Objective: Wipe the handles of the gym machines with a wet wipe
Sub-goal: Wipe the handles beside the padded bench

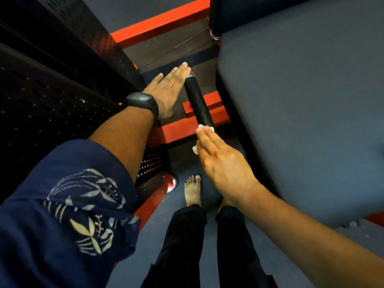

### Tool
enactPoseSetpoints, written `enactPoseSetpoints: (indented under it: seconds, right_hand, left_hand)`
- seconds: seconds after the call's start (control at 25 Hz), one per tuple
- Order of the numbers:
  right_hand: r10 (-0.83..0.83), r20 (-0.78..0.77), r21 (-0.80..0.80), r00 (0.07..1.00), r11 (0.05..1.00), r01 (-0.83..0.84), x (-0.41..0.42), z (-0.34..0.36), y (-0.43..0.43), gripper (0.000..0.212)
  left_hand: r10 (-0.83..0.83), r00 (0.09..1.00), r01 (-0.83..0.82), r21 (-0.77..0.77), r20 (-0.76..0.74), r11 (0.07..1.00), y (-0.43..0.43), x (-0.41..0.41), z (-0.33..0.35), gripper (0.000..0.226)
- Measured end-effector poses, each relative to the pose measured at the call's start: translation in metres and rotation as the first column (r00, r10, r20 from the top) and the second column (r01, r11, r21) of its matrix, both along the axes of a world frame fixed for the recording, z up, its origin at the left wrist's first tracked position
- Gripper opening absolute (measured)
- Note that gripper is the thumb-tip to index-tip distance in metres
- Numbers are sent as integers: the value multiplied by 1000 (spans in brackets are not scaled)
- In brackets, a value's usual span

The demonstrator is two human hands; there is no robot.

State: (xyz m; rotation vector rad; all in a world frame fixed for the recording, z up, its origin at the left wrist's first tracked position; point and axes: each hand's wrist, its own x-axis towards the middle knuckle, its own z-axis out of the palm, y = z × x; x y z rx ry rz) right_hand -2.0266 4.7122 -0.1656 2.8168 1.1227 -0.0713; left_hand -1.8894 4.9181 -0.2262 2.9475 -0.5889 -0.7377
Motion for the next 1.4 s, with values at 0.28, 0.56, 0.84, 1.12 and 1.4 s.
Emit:
enactPoseSetpoints:
  seconds: [0.28, 0.56, 0.84, 1.12, 1.4]
  right_hand:
    - [265, -254, -296, 930, 894, -335, 38, 21, 21, 79]
    - [387, -265, -229, 883, 864, -447, 61, 14, 28, 60]
    - [312, -268, -212, 911, 904, -372, 92, 13, 44, 40]
    - [-434, -462, 180, 773, 808, 561, 104, 7, 32, 30]
    - [-541, -720, 256, 436, 377, 890, 111, -7, 43, 24]
  left_hand:
    - [-11, 1000, 11, 10, 24, 1000, -1, 1, -2, 124]
    - [-8, 1000, 7, 2, 13, 1000, -3, -2, 0, 122]
    - [5, 1000, -5, -28, 4, 1000, -3, -1, -1, 106]
    - [18, 999, -19, -36, -31, 999, -2, 0, 2, 119]
    - [20, 999, -21, -21, -44, 1000, -3, -1, 2, 124]
